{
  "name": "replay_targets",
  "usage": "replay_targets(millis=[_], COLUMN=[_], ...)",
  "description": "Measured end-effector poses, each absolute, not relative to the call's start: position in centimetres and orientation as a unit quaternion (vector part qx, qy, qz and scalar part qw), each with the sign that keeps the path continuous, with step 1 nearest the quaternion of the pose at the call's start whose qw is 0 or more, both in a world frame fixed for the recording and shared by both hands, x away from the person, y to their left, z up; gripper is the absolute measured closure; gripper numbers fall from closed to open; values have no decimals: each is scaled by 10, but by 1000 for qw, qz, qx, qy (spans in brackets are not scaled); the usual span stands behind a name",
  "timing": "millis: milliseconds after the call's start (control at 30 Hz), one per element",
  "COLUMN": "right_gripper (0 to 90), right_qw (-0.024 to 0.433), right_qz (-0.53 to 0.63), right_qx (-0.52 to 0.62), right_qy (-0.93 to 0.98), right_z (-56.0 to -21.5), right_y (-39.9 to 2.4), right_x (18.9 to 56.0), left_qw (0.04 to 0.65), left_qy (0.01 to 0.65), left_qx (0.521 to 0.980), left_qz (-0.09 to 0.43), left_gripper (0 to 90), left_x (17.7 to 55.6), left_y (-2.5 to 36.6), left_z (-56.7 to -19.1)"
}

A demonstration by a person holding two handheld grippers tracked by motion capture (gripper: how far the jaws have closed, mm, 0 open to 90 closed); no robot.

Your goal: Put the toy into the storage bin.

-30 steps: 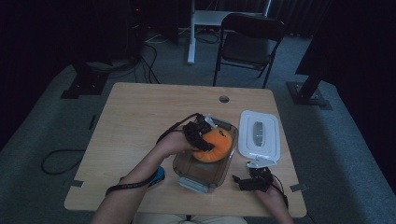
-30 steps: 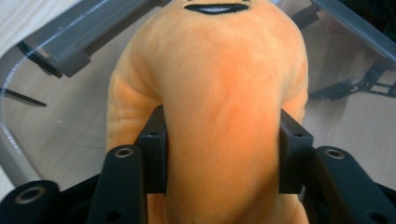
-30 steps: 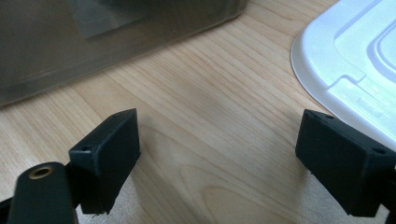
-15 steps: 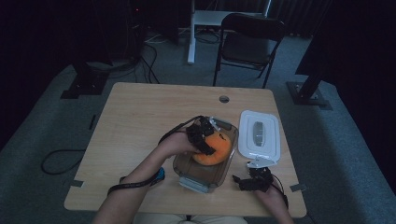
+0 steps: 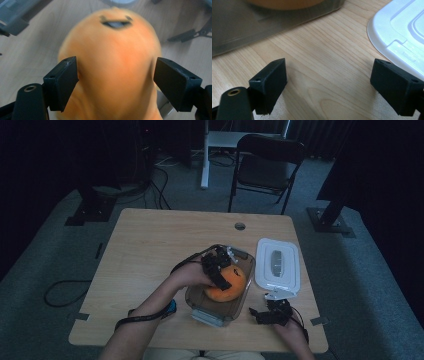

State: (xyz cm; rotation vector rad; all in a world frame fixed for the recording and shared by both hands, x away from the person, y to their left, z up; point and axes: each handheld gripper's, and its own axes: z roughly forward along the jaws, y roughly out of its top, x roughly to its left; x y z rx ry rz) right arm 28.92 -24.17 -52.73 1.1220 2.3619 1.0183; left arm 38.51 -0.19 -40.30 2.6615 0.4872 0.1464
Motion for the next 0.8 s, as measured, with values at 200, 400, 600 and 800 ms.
replay_targets(millis=[200, 400, 600, 800], right_gripper=[132, 132, 132, 132], right_qw=[167, 167, 168, 168], right_qz=[358, 358, 357, 357], right_qx=[394, 394, 395, 395], right_qy=[830, 830, 830, 829], right_z=[-527, -527, -527, -527], right_y=[-242, -242, -242, -242], right_x=[289, 289, 289, 289], left_qw=[219, 228, 242, 258], left_qy=[185, 184, 182, 182], left_qx=[957, 955, 952, 948], left_qz=[46, 40, 39, 39], left_gripper=[145, 102, 103, 103], left_x=[384, 379, 372, 366], left_y=[2, 7, 16, 27], left_z=[-401, -398, -394, -388])
